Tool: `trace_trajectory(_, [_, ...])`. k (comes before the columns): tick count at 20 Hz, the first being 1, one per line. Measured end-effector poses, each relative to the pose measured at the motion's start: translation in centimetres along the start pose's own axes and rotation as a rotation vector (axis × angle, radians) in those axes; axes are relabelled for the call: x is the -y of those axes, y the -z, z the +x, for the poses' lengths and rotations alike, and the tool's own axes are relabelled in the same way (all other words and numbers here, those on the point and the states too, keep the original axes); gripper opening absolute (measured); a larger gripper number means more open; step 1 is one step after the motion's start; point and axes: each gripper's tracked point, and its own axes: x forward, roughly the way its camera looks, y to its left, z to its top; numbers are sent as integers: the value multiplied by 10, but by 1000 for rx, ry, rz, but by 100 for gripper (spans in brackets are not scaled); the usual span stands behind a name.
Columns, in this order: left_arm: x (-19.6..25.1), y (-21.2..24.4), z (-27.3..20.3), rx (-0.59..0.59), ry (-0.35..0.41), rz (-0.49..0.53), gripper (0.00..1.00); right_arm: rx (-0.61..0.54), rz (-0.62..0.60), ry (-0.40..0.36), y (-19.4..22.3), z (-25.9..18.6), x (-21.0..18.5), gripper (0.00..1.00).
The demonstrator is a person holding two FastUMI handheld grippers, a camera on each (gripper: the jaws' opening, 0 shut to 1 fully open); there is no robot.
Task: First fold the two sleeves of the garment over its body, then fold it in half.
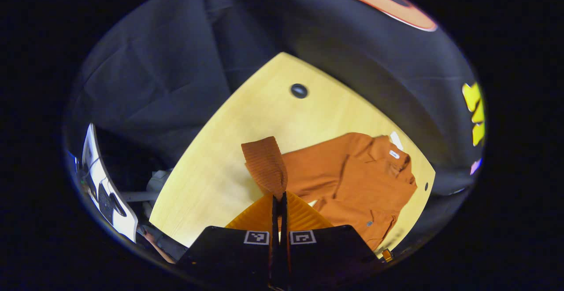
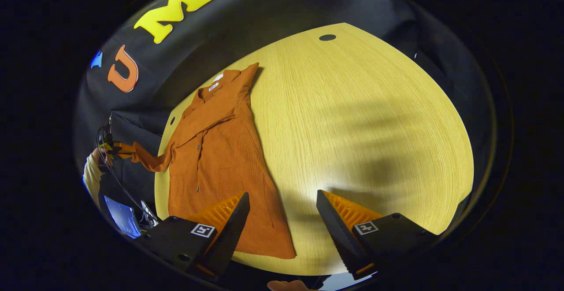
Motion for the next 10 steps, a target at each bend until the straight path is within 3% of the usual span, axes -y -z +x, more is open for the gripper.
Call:
trace_trajectory(6, [166,26,20,-4,121,199,3,16,6,-15,-9,-7,23,98])
trace_trajectory(8, [222,42,28,-16,193,237,7,27,11,-9,-14,-10,36,98])
trace_trajectory(9, [249,52,36,-27,217,247,3,29,15,2,-16,-10,43,94])
trace_trajectory(10, [272,64,42,-46,239,262,3,34,24,6,-16,-13,49,98])
